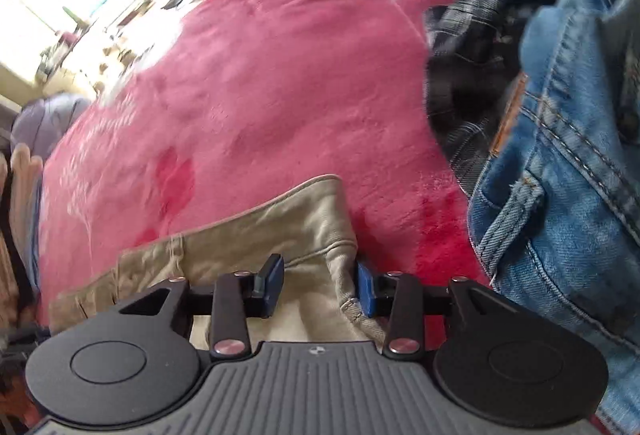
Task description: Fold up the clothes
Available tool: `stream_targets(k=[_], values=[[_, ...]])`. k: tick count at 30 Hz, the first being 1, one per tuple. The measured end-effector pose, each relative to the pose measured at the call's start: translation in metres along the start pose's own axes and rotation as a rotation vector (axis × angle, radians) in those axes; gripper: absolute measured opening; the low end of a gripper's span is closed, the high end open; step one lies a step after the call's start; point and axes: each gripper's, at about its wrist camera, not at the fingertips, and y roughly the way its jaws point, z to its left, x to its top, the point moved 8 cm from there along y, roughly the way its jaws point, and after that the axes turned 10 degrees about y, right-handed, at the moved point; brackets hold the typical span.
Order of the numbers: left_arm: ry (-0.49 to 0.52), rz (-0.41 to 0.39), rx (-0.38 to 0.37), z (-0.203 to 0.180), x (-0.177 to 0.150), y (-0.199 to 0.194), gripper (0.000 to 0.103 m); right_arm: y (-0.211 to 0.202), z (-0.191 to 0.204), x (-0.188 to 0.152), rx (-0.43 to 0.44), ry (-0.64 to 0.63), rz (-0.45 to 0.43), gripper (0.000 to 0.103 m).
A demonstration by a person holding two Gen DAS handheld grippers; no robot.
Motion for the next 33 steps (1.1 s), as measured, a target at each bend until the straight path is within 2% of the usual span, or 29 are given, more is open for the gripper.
stream_targets(k=[5, 6, 7, 8, 9, 12, 17, 20, 24, 33], values=[[-0.033, -0.025, -0.002, 0.000, 0.000, 0.002, 0.041, 0.010, 0.001, 0.004, -0.020, 0.045, -0.036, 0.039], [-0.037, -0.032, 0.003, -0.001, 0.001, 0.001, 0.037, 0.009, 0.005, 0.002, -0.034, 0.020, -0.046, 0.034], [-0.039, -0.041, 0.011, -0.002, 0.002, -0.002, 0.034, 0.007, 0.009, 0.001, -0.047, -0.011, -0.055, 0.023], [-0.040, -0.050, 0.019, -0.004, 0.003, -0.005, 0.025, 0.001, 0.013, -0.001, -0.050, -0.033, -0.070, 0.013], [-0.042, -0.073, 0.023, -0.006, 0.006, -0.010, 0.020, -0.006, 0.017, 0.001, -0.039, -0.042, -0.095, 0.008], [-0.032, -0.165, 0.040, -0.017, 0.022, -0.029, 0.017, -0.040, 0.034, 0.007, -0.001, -0.059, -0.195, 0.008], [-0.081, -0.274, 0.035, -0.020, 0.058, -0.054, 0.015, -0.085, 0.080, 0.027, -0.004, -0.161, -0.311, 0.008], [-0.114, -0.341, 0.066, -0.006, 0.082, -0.066, 0.015, -0.099, 0.109, 0.052, 0.005, -0.210, -0.363, 0.008], [-0.166, -0.428, 0.144, 0.038, 0.110, -0.081, 0.015, -0.084, 0.160, 0.106, 0.024, -0.242, -0.421, 0.007], [-0.229, -0.623, 0.366, 0.140, 0.174, -0.111, 0.014, -0.025, 0.279, 0.209, 0.055, -0.325, -0.487, 0.007]])
